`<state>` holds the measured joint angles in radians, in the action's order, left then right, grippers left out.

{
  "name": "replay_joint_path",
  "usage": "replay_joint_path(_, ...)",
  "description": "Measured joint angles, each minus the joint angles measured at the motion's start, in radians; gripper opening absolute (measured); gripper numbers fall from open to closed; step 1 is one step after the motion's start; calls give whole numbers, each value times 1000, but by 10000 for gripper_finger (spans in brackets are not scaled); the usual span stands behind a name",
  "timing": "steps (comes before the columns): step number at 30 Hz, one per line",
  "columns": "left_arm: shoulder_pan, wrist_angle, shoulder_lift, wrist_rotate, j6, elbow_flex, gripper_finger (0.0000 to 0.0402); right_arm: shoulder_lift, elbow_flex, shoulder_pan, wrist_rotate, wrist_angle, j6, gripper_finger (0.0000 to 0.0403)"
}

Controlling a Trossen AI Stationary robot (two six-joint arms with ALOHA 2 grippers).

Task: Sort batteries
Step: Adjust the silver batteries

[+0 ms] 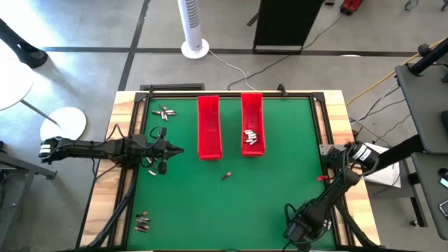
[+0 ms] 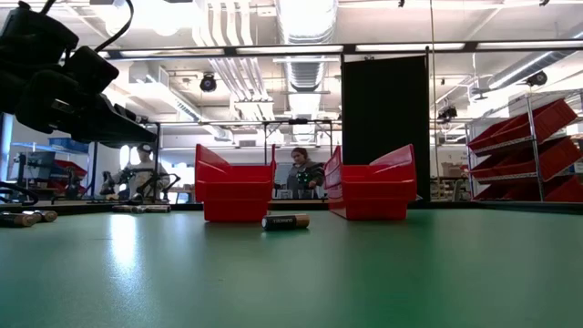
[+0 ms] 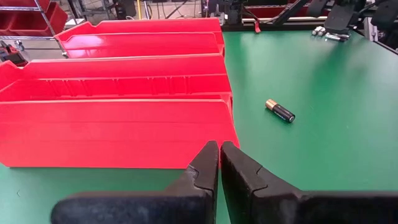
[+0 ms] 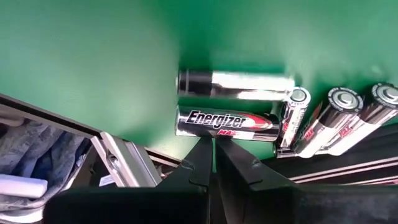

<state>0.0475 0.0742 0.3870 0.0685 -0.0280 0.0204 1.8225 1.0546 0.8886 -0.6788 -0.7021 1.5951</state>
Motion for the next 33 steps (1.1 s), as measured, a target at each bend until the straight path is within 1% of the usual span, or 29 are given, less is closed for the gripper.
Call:
replay_joint_path(5, 0, 0, 0, 0, 0, 0, 0, 0, 0, -19, 16, -9, -32, 12)
replay_joint_path(12, 0, 0, 0, 0, 0, 0, 0, 0, -1, -29, 26, -86, -74, 12)
replay_joint_path(18, 0, 0, 0, 0, 0, 0, 0, 0, -1, -29, 23, -89, -83, 12)
replay_joint_path(23, 0, 0, 0, 0, 0, 0, 0, -1, 1, -24, -29, -129, -97, 12)
replay_joint_path(30, 0, 0, 0, 0, 0, 0, 0, -2, -20, 42, -67, -135, -104, 12)
replay_joint_path(33, 0, 0, 0, 0, 0, 0, 0, -2, -31, 66, -124, -135, -105, 12)
